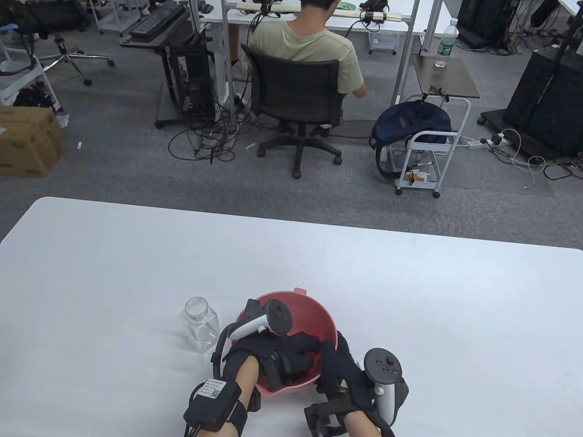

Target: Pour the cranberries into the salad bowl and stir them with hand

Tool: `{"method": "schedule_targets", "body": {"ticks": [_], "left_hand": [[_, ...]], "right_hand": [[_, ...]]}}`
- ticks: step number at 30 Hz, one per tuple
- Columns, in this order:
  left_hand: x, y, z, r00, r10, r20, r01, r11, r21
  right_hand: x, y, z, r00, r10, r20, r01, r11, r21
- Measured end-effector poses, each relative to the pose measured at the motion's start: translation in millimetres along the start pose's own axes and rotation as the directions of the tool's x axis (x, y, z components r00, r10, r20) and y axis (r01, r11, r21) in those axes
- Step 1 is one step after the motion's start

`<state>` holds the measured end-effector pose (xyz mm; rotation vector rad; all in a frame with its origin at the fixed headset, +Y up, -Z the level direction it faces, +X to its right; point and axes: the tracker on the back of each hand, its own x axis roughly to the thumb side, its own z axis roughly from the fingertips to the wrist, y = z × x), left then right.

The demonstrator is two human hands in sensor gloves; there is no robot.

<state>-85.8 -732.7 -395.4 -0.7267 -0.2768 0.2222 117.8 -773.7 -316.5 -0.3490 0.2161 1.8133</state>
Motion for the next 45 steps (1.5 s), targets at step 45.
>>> {"method": "schedule_targets", "body": {"ticks": [45], "left_hand": [[0.7, -2.5, -4.1, 0.996, -0.052, -0.076, 0.048, 0.998, -0.045]], "right_hand": [[-1.8, -2.4, -2.6, 1.000, 0.016, 0.002, -0.016, 1.000, 0.010]]}}
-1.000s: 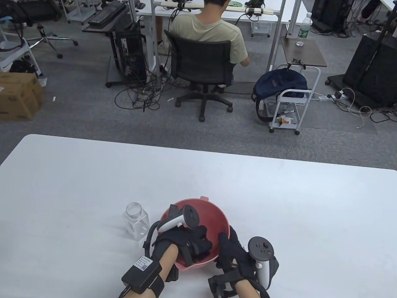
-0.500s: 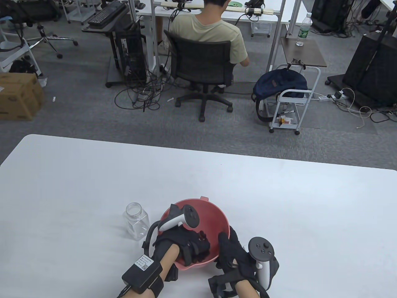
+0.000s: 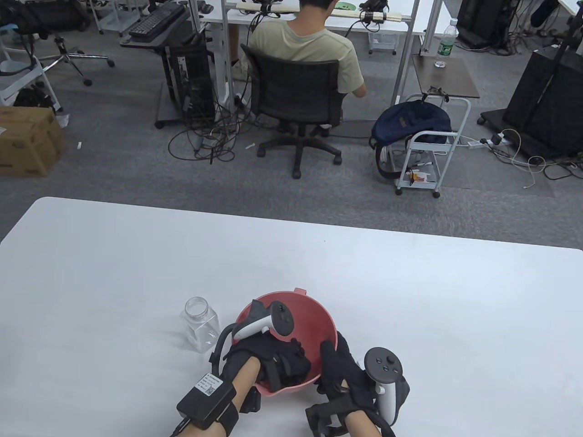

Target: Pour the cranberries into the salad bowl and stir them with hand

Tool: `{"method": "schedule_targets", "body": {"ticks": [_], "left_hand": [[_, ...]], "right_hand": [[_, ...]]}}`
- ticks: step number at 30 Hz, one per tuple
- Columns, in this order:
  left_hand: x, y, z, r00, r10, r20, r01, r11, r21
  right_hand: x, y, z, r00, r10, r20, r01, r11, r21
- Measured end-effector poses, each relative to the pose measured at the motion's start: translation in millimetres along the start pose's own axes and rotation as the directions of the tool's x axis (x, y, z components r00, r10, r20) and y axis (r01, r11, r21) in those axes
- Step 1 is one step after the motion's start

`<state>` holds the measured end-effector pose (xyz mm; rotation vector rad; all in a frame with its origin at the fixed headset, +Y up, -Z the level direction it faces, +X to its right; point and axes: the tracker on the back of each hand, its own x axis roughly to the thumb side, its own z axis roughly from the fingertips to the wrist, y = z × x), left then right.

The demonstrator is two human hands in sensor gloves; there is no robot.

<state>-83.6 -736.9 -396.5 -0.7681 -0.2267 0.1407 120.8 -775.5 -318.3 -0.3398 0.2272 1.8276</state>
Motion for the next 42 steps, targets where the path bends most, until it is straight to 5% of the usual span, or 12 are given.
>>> {"method": "schedule_targets", "body": {"ticks": [25, 42], "left_hand": [[4.1, 0.1, 3.6, 0.986, -0.015, 0.167, 0.004, 0.998, 0.067], [0.3, -1.5, -1.7, 0.997, 0.002, 0.078, -0.005, 0.999, 0.036]], "right_hand": [[-1.6, 0.7, 0.1, 1.000, -0.004, 0.005, 0.004, 1.000, -0.002], [-1.7, 0.7, 1.0, 1.000, -0.008, 0.004, 0.008, 1.000, -0.001]]}}
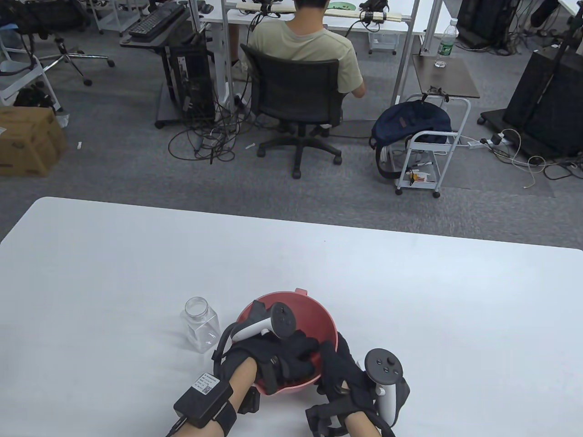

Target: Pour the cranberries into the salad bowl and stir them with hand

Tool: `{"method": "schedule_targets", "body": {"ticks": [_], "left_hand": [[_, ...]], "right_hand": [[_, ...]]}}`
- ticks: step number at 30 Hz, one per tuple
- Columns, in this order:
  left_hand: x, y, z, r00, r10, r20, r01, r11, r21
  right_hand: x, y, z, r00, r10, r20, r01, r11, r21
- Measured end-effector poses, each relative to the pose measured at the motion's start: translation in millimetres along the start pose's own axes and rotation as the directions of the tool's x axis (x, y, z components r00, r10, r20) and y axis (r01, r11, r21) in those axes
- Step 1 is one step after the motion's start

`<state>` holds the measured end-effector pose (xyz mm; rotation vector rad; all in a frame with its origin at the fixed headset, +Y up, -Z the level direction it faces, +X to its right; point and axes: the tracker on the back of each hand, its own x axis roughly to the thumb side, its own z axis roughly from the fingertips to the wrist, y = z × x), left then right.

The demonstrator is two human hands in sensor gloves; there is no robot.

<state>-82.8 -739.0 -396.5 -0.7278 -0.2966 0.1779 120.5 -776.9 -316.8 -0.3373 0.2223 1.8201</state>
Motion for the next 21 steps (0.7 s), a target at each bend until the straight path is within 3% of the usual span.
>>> {"method": "schedule_targets", "body": {"ticks": [21], "left_hand": [[-2.7, 1.8, 0.3, 0.998, 0.022, -0.054, -0.024, 0.999, -0.034]], "right_hand": [[-0.5, -0.1, -0.5, 1.000, -0.002, 0.000, 0.002, 1.000, 0.000]]}}
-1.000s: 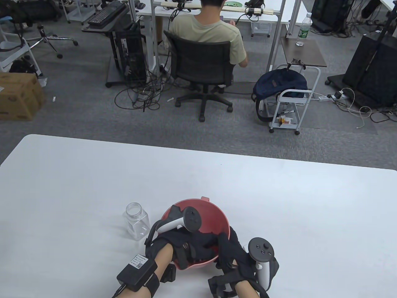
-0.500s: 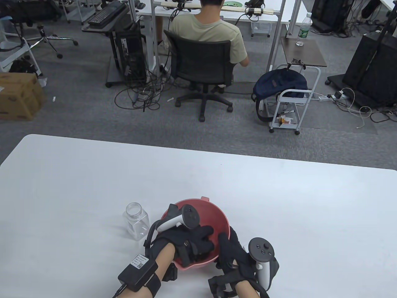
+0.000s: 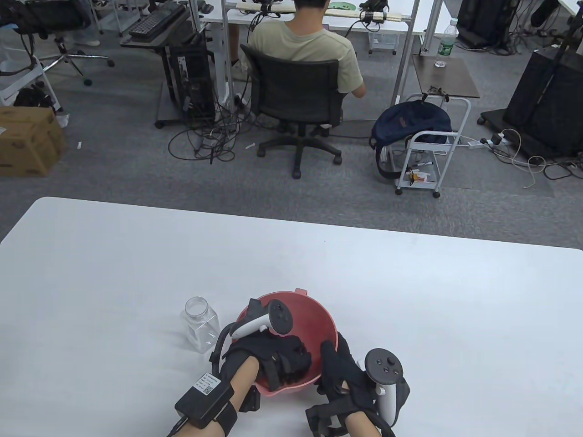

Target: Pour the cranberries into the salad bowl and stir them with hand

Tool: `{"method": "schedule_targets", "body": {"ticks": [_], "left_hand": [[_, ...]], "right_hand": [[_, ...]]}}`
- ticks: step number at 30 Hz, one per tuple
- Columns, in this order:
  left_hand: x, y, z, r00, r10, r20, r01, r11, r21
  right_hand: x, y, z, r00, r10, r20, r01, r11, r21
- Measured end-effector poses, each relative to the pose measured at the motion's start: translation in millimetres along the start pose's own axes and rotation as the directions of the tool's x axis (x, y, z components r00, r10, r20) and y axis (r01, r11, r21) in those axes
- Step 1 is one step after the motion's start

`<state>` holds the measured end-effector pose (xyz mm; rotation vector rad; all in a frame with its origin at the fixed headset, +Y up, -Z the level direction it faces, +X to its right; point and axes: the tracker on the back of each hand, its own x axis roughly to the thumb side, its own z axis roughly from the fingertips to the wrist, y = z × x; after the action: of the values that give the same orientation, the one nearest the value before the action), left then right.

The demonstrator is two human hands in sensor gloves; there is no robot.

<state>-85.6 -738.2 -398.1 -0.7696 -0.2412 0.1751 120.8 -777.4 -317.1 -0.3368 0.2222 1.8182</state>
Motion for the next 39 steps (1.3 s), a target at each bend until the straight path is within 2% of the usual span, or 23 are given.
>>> {"method": "schedule_targets", "body": {"ticks": [13, 24, 39], "left_hand": [[0.4, 0.2, 0.5, 1.000, -0.008, -0.021, 0.008, 1.000, 0.000], [5.9, -0.9, 2.9, 0.997, -0.064, 0.040, 0.063, 0.998, 0.018], [8.2, -2.8, 4.0, 0.995, -0.094, 0.041, 0.094, 0.995, 0.017]], "right_hand": [[0.0, -0.1, -0.5, 1.000, 0.002, 0.001, -0.002, 1.000, 0.001], [0.1, 0.1, -0.9, 1.000, 0.005, 0.003, -0.005, 1.000, 0.000], [-0.2, 0.4, -0.8, 1.000, 0.004, 0.003, -0.004, 1.000, 0.000]]}}
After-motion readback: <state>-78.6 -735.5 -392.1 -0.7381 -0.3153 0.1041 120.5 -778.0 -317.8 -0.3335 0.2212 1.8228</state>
